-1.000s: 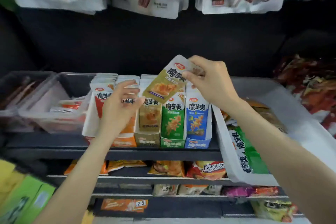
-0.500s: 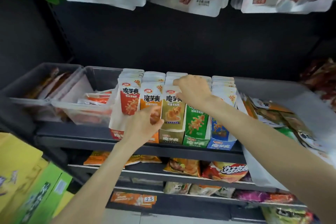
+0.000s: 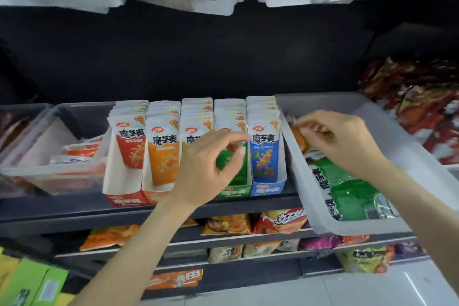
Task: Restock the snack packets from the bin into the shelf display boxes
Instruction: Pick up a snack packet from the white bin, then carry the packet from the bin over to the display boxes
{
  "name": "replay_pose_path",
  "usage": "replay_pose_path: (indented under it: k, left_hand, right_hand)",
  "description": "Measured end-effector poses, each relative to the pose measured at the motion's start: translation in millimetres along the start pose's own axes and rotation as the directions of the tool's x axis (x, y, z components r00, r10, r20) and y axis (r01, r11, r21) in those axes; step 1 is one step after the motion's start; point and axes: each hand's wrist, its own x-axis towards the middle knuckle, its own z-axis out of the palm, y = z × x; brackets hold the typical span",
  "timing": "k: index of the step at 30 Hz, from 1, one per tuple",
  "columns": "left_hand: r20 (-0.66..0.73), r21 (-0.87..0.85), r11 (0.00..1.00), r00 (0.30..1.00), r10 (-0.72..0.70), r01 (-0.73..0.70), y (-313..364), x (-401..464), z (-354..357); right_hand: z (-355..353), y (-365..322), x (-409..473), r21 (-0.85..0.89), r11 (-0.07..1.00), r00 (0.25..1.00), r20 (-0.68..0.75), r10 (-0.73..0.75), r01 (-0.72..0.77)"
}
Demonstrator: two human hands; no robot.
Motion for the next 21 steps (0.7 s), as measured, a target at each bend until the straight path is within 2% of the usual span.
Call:
replay_pose_path:
  k: [3, 6, 8, 10, 12, 14, 18, 21]
  left_hand:
    - [0.210, -0.032, 0.999, 0.976, 0.050, -0.044, 19.7, 22.9, 40.0]
    - [0.414, 0.004, 0.997, 0.907, 0.073, -0.082, 35.5, 49.8, 83.2]
    - [0.538, 0.062, 0.989, 0.839, 0.080, -0.135, 44.8, 68.2, 113.7]
    - [0.671, 0.165, 0.961, 0.740, 0.055, -0.222, 48.6, 82.3, 147.4]
    - [0.779, 0.267, 0.898, 0.627, 0.013, -0.350, 46.7, 89.9, 178.7]
    - [0.839, 0.340, 0.826, 0.542, -0.050, -0.449, 42.6, 94.2, 202.6]
    - [0.881, 0.371, 0.764, 0.460, -0.110, -0.528, 45.0, 96.3, 226.3]
    - [0.902, 0.361, 0.726, 0.418, -0.111, -0.585, 52.6, 96.1, 233.7]
  right_hand:
    - [-24.0, 55.8, -35.3, -0.057, 0.963, 0.958, 0.108, 0.267, -0.263]
    - [-31.4, 97.6, -63.1, -0.240, 0.897, 0.869, 0.251, 0.427, -0.372]
    - [-29.0, 115.4, -73.7, -0.382, 0.866, 0.795, 0.385, 0.468, -0.324]
    - [-26.7, 125.0, -77.1, -0.477, 0.851, 0.731, 0.496, 0.469, -0.222]
    - [-24.0, 130.2, -76.5, -0.483, 0.863, 0.715, 0.551, 0.430, -0.146]
    - [-21.7, 132.8, -73.9, -0.487, 0.868, 0.711, 0.574, 0.405, -0.101]
    - [-18.5, 135.0, -69.3, -0.466, 0.881, 0.697, 0.606, 0.383, -0.079]
    - [-19.7, 135.8, -65.3, -0.425, 0.903, 0.729, 0.601, 0.328, -0.056]
